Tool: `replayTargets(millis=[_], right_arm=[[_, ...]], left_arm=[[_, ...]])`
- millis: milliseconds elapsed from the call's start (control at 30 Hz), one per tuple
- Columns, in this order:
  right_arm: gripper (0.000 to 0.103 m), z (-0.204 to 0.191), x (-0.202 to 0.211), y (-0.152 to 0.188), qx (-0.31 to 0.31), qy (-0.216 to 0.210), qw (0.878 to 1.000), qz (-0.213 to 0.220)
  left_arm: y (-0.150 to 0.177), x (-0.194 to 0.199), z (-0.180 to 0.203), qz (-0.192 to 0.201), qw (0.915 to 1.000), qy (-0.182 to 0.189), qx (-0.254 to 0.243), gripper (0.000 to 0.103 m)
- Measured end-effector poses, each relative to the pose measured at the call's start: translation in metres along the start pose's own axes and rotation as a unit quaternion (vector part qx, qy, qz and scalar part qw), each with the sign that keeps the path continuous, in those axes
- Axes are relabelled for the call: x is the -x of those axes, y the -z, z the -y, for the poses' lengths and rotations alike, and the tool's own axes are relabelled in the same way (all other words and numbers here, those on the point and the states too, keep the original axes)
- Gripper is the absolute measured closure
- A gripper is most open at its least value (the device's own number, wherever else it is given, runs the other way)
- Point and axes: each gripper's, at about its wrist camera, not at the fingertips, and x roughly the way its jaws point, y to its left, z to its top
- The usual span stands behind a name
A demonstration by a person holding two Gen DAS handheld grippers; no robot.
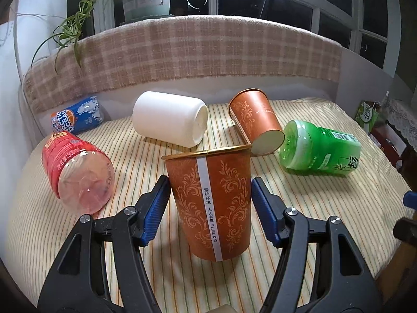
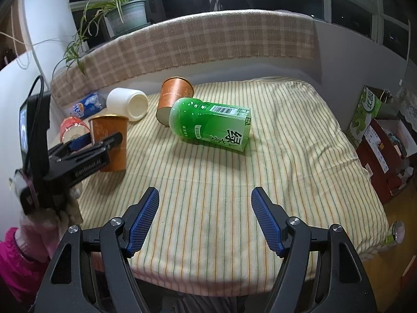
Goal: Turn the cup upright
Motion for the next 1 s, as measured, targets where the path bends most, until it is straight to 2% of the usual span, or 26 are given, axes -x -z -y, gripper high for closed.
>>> replayTargets(millis=[267,533,700,900,1000], right_arm=[[0.030,-0.003,0.003,0.002,0.004,-0.003,1.000,0.003],[0.030,-0.011,0.004,0.003,0.013,-0.007,1.000,0.004],[0.030,-0.014,0.006,0.003,0.017,-0.008,1.000,0.005],[0.030,-0.018,0.010,0.004,0.021,-0.008,1.000,0.008],[0.030,-0.021,0.012,0.004,0.024,-0.008,1.000,0.011]], left_arm=[[0.012,0.019,0.000,-0.001,0.9999,0.012,-0.003,0.038],[0.018,0.028,-0.007,-0.020,0.9989,0.041,0.007,0.037],[0.022,0.031,-0.007,-0.035,0.9975,0.061,0.009,0.027],[0.026,0.040,-0.009,-0.036,0.9968,0.071,0.010,0.020],[0.027,0.049,-0.014,-0.034,0.9968,0.071,0.013,0.020]])
